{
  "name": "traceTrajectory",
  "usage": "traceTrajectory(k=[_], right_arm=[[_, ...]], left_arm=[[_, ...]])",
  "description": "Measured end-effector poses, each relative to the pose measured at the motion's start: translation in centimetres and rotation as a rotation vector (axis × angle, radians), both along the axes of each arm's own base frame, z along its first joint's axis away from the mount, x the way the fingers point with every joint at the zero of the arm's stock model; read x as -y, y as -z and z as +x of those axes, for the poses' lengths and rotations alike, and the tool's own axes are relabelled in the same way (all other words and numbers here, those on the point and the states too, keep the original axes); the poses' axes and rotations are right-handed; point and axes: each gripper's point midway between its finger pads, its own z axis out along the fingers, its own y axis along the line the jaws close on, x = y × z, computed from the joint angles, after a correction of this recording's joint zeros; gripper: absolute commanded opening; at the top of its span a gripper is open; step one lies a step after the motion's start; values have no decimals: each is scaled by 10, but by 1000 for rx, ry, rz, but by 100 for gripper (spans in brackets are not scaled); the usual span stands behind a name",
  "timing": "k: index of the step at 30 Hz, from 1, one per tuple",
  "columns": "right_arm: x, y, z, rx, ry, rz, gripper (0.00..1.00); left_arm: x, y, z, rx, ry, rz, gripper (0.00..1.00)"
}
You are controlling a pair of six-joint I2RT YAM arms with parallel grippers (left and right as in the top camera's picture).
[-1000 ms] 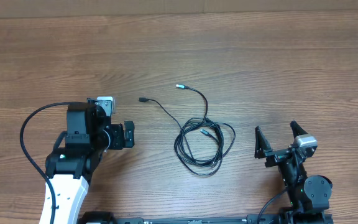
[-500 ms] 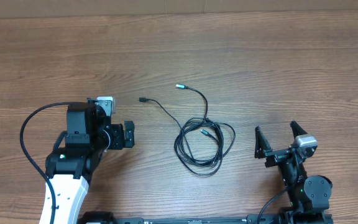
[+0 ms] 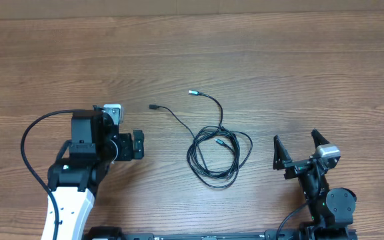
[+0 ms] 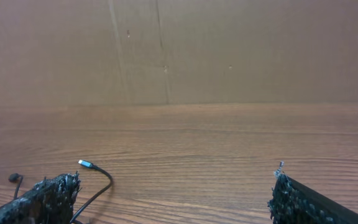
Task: Untangle cables
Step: 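Move the left gripper forward and down onto the black cable bundle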
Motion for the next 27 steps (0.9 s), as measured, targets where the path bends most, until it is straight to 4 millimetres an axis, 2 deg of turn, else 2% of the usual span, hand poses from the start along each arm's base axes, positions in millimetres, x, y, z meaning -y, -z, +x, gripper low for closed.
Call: traceTrajectory(k=[2, 7, 11, 15, 18, 27], right_arm=[[0, 0, 0, 0, 0, 0, 100], [0, 0, 0, 0, 0, 0, 100], [0, 0, 0, -1, 0, 0, 100], [0, 0, 0, 0, 0, 0, 100], [0, 0, 0, 0, 0, 0, 100], [0, 0, 0, 0, 0, 0, 100]], left_arm=[[0, -5, -3, -13, 0, 0, 99], [0, -38, -3, 3, 1, -2, 100], [3, -55, -3, 15, 11, -17, 100], [5, -56, -9, -9, 18, -23, 100], [15, -58, -10, -6, 55, -24, 100], [75, -40, -11, -61, 269, -20, 99]])
